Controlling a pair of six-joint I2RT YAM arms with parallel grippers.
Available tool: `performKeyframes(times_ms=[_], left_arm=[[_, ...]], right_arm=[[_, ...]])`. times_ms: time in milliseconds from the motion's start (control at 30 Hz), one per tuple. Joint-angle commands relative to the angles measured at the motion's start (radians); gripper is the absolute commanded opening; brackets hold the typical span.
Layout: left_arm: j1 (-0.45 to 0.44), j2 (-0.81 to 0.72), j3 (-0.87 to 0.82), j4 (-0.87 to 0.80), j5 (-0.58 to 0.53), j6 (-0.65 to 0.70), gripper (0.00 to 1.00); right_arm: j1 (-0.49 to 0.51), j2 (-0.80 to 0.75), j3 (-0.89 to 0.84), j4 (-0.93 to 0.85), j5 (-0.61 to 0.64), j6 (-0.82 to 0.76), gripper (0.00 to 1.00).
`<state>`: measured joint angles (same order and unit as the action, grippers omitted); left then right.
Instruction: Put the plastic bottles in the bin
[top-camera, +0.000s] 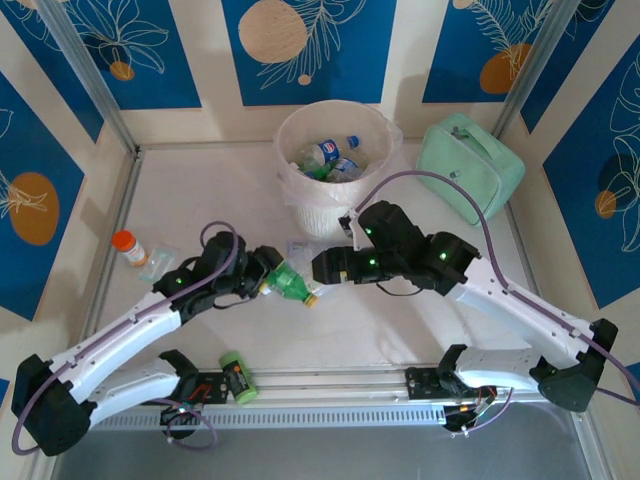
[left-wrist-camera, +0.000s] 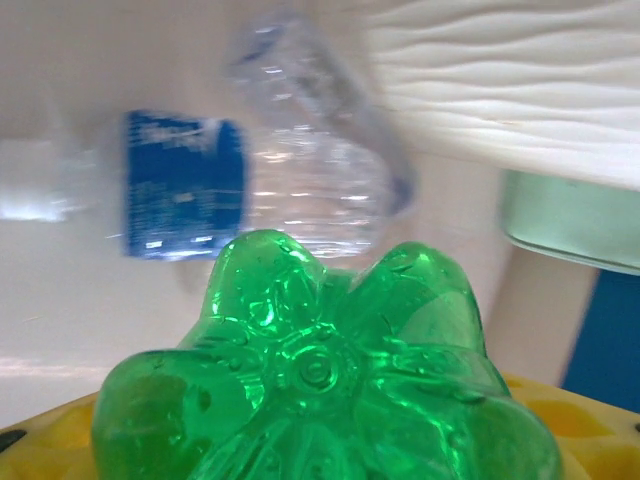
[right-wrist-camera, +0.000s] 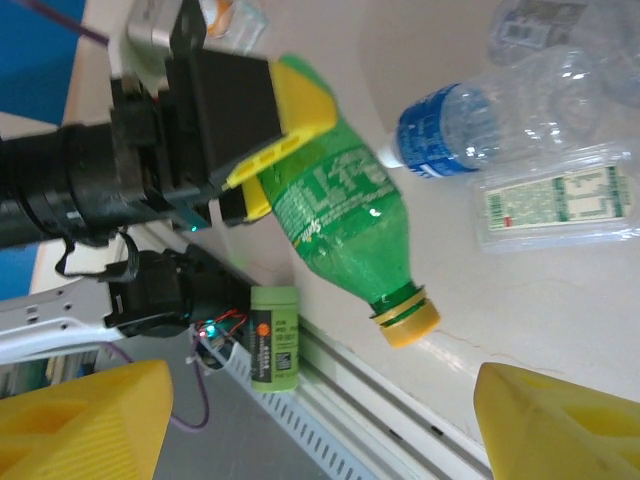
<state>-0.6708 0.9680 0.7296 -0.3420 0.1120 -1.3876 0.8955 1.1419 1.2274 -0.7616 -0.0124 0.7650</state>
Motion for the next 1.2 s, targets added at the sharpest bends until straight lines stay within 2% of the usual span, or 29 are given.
performKeyframes(times_ms=[0,133,267,467,600,833,1167], left_arm=[[0.038,0.006,0.059,0.175,0.187,0.066,0.60],[0.048,0.046,0.103,0.290,0.277,0.069,0.59],[0.051,0.087,0.129,0.417,0.341,0.041,0.59],[0.066,0.116,0.138,0.443,0.389,0.037,0.58],[0.069,0.125,0.120,0.527,0.412,-0.004,0.57],[0.079,0.141,0.108,0.625,0.428,-0.056,0.56],[0.086,0.143,0.098,0.626,0.433,-0.055,0.55]], right_arm=[[-0.014,0.001,0.037,0.023,-0.116,-0.046,0.79],[-0.028,0.005,0.045,0.020,-0.147,-0.058,0.80],[-0.052,-0.007,0.056,-0.013,-0.127,-0.069,0.79],[-0.086,-0.023,0.079,-0.060,-0.092,-0.085,0.78],[-0.095,-0.024,0.073,-0.047,-0.127,-0.089,0.74],[-0.093,-0.012,0.073,-0.033,-0.153,-0.098,0.53],[-0.092,-0.015,0.093,-0.031,-0.137,-0.097,0.27]])
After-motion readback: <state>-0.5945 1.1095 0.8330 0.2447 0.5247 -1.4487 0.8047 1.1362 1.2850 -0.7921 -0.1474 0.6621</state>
